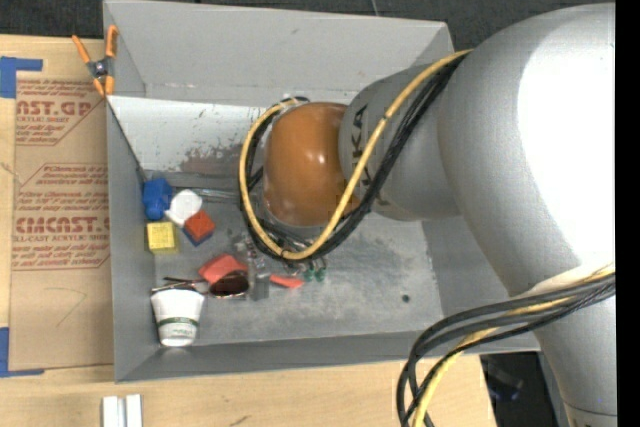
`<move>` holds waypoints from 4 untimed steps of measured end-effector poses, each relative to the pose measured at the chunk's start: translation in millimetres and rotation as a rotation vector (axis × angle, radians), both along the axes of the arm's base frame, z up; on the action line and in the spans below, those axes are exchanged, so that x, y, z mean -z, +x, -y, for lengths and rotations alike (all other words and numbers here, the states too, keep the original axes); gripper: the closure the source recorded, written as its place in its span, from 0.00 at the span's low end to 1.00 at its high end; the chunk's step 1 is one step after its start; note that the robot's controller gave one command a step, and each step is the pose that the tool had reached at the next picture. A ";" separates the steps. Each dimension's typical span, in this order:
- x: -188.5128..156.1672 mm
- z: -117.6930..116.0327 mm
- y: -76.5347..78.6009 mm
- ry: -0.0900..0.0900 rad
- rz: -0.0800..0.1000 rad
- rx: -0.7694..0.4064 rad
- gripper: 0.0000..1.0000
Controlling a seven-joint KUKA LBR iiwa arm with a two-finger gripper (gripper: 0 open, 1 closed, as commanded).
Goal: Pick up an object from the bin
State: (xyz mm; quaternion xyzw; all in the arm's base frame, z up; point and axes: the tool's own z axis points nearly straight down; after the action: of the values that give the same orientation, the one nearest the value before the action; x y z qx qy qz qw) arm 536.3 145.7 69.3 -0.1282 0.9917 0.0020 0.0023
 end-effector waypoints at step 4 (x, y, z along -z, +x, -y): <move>-2.3 -3.6 12.8 0.000 0.000 0.008 1.00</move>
Offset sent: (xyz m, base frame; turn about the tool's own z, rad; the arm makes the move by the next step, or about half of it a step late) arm 0.0216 -0.0015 0.0011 -0.0125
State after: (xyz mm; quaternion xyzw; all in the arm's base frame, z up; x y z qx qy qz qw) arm 549.1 149.3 71.6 -0.1241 0.9923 0.0019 0.0024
